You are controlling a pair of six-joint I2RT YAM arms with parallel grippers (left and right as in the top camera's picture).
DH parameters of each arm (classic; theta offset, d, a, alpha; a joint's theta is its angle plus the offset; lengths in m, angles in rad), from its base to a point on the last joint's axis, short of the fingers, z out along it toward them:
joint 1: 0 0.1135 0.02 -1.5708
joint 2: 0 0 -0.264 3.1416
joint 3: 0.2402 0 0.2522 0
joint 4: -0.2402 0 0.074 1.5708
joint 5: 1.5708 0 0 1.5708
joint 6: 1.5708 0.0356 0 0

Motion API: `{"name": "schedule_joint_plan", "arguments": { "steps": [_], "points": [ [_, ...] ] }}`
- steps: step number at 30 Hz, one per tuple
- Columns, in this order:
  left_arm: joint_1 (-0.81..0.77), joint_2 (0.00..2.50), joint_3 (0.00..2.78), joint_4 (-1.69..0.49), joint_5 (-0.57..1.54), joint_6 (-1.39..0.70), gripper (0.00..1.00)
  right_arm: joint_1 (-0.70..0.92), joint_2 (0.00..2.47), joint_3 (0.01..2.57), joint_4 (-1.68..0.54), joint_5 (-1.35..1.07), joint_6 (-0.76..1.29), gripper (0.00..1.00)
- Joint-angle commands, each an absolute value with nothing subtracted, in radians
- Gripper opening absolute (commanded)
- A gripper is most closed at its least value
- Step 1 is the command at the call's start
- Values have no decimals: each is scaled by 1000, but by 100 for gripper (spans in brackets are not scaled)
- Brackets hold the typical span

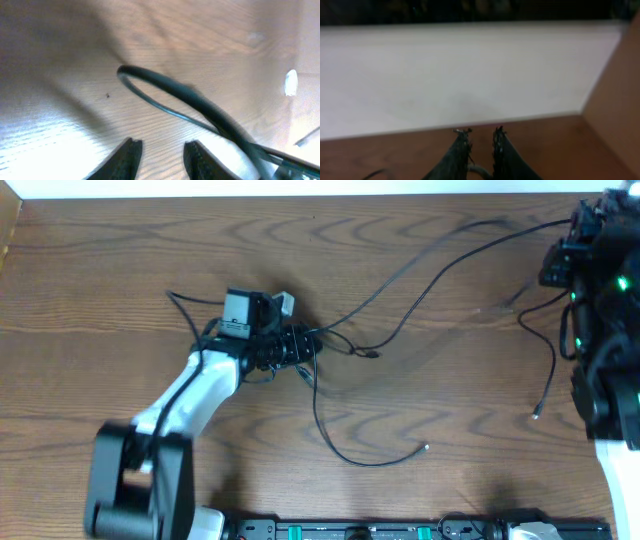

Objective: Untangle cables

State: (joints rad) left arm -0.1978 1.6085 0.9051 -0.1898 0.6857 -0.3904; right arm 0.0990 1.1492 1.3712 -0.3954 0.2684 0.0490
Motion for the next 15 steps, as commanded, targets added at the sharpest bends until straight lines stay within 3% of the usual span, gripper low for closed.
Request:
{"name": "schedule_joint_plan", "arguments": {
  "steps": [1, 6, 10, 15],
  "points": [
    [-193, 1487, 899, -194, 712, -334, 23, 93, 1238, 1393, -481, 278, 208, 15],
    [-193, 1404, 899, -194, 625, -359, 20, 93, 1336, 1393, -646, 22, 341, 19],
    [-193, 1393, 899, -193, 609, -456, 10, 93, 1399, 1393, -743, -230, 344, 43],
    [-193, 1398, 899, -193, 609, -540, 8, 94, 1441, 1393, -849, -409, 340, 47]
  ]
}}
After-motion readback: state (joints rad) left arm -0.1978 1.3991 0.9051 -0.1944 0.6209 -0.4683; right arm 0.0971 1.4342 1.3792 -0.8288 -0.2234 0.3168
